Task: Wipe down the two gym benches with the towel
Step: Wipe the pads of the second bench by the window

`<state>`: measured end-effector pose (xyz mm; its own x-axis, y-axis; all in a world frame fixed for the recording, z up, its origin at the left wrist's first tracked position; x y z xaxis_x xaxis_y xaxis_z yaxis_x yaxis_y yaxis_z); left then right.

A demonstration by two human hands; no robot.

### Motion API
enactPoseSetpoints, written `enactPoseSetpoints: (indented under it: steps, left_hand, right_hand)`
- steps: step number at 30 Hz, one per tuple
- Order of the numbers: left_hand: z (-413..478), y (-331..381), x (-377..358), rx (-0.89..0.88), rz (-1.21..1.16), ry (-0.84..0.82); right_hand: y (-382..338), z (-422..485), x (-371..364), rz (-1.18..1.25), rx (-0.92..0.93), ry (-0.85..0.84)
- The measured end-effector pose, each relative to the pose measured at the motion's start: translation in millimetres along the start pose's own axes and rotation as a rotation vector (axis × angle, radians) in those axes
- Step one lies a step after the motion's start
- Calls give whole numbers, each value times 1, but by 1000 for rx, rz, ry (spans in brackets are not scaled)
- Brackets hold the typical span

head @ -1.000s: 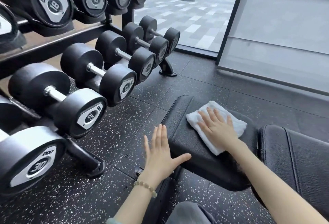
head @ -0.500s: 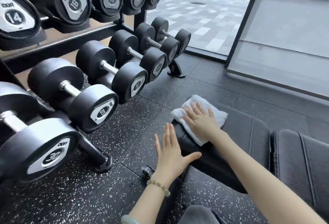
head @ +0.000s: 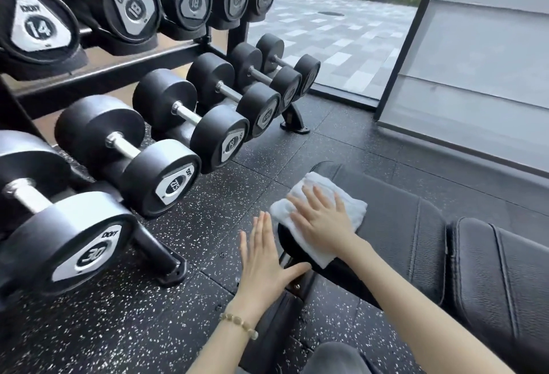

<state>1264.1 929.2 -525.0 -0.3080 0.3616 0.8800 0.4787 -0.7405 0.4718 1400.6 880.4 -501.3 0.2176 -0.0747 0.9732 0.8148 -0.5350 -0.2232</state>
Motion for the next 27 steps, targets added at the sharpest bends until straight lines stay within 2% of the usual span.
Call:
enactPoseSetpoints:
  steps: [4, 6, 8, 18, 23, 27]
  left_hand:
    - [-1, 1, -3, -66, -11, -4]
    - [1, 3, -3, -104, -25, -8]
    - [5, 7, -2, -132, -22, 1]
    - [13, 23, -12, -179, 135, -37]
    - [14, 22, -10, -157, 103, -3]
    - [16, 27, -11, -130, 190, -8]
  right_hand:
    - [11, -44, -7, -9, 50, 47]
    - [26, -61, -2, -24, 7, 105]
    - [37, -64, -1, -17, -42, 81]
    - [76, 69, 25, 93, -282, 18]
    - [51, 1, 13, 24, -197, -1]
    - [46, -34, 6, -6, -119, -19]
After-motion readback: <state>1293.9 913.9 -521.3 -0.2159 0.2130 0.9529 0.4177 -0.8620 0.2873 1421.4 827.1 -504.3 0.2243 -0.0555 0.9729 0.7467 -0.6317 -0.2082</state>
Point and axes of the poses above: each hand's wrist, its own z-axis towards the middle knuckle, its own x-axis out of the back of the hand, y = z × x, the point moved 6 cm from there along z, towards the middle knuckle, and after that the axes turned 7 degrees about z, right-handed, at the moved point
